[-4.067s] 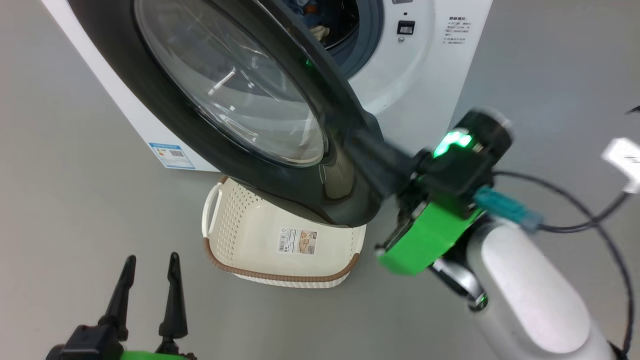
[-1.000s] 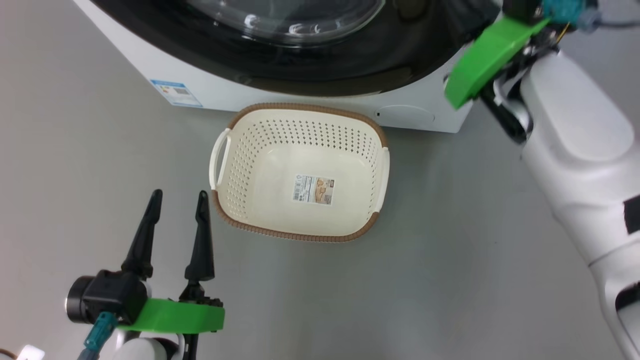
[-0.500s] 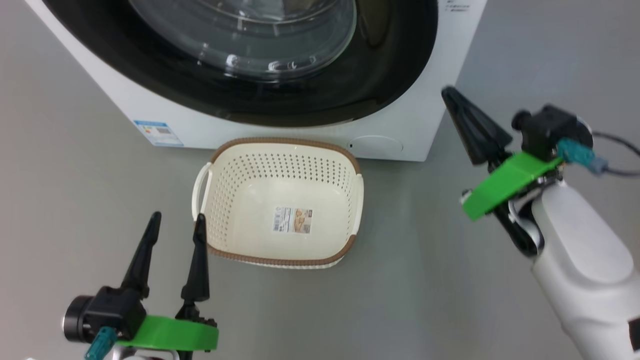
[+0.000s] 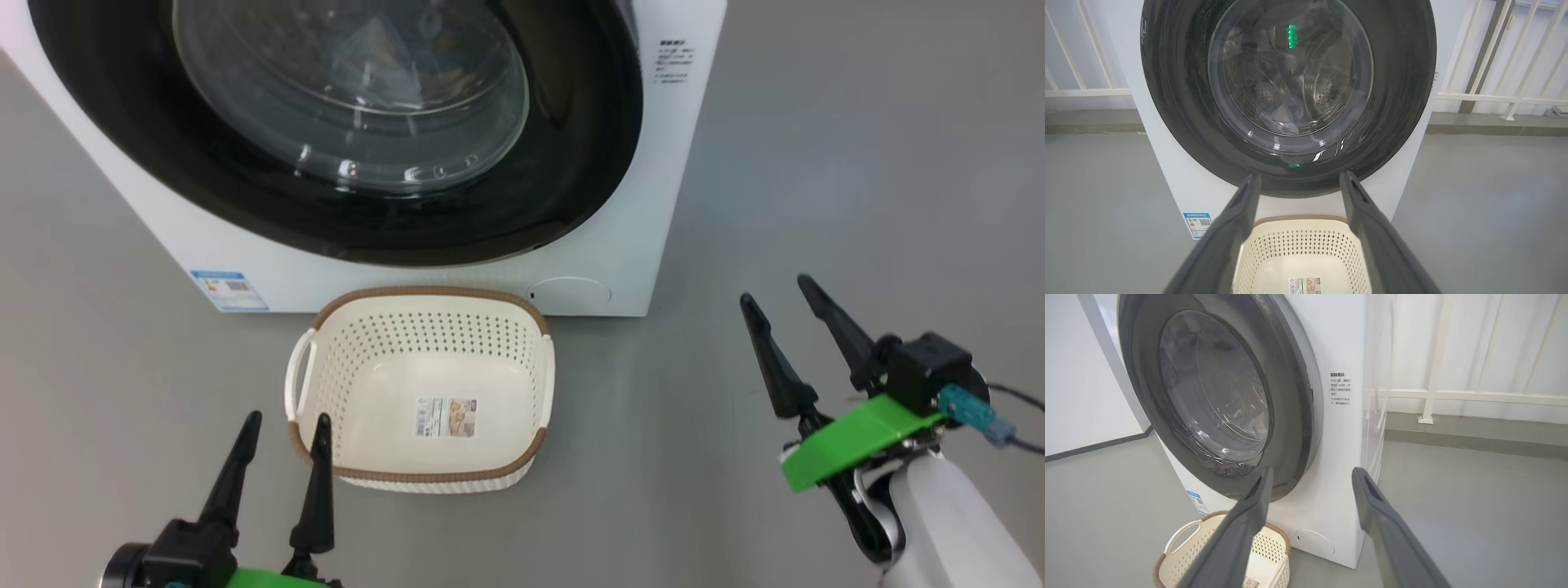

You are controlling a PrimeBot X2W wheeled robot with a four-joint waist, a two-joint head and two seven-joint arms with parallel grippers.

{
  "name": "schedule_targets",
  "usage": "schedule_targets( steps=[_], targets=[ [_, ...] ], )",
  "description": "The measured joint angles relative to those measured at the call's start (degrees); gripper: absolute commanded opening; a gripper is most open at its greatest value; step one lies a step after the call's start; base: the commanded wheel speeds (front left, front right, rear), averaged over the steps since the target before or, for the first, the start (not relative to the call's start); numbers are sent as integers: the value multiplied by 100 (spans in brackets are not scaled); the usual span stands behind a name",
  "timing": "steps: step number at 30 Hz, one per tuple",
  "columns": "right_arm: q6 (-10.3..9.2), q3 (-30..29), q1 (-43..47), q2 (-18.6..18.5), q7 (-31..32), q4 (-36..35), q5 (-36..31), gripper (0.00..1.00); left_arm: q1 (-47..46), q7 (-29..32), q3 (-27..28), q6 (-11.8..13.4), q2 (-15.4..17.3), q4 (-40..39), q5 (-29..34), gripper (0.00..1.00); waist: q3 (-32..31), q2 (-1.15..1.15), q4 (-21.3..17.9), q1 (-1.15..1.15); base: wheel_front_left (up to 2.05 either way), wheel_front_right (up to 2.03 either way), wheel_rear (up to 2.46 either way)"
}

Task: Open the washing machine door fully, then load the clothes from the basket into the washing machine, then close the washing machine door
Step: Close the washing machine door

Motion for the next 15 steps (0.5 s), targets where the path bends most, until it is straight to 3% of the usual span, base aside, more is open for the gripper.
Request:
schedule_targets(
  steps=[15],
  targets=[
    [-1,-981,1600,553,466,-1271,-480,100,303,85,80,37,123,-70,-79,100,-355,0,-411,0,0,0,0]
  ],
)
